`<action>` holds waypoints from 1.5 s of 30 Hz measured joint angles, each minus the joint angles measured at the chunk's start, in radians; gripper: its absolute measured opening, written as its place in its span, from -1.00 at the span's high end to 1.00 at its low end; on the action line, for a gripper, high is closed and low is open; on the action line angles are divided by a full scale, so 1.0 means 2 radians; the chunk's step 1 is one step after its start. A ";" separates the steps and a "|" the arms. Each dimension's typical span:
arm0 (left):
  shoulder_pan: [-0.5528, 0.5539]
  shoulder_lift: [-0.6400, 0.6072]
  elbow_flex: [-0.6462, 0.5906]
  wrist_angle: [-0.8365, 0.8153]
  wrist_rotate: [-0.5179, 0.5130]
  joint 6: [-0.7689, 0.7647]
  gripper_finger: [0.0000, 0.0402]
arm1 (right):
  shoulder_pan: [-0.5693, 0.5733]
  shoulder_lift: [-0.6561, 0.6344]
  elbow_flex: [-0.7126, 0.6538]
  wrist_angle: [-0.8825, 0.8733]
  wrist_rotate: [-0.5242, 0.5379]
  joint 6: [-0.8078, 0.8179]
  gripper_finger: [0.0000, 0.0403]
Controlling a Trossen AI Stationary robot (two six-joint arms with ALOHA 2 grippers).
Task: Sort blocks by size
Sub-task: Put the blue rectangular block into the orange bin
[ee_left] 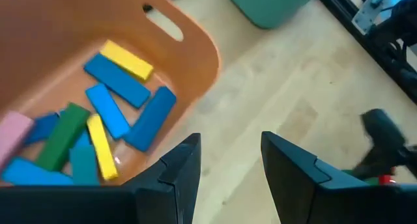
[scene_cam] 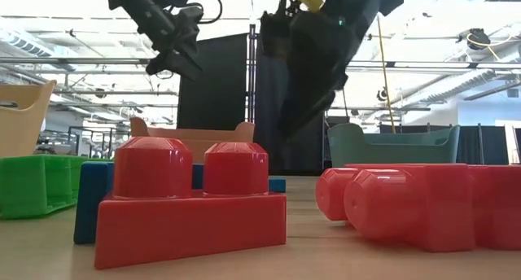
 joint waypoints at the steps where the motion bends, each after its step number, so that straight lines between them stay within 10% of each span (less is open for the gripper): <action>1: -0.004 0.000 0.000 -0.003 0.000 -0.010 0.22 | -0.004 0.002 -0.003 0.000 -0.005 -0.004 -0.02; 23: -0.093 0.003 0.000 -0.007 -0.010 -0.029 0.22 | -0.019 0.080 -0.004 0.057 -0.025 -0.073 0.00; 33: -0.133 0.003 0.000 -0.011 -0.029 0.030 0.22 | -0.026 0.079 -0.004 0.054 -0.003 -0.057 0.58; 45: -0.161 -0.048 0.000 -0.010 -0.036 0.082 0.22 | -0.039 0.024 -0.004 0.052 0.076 -0.049 0.53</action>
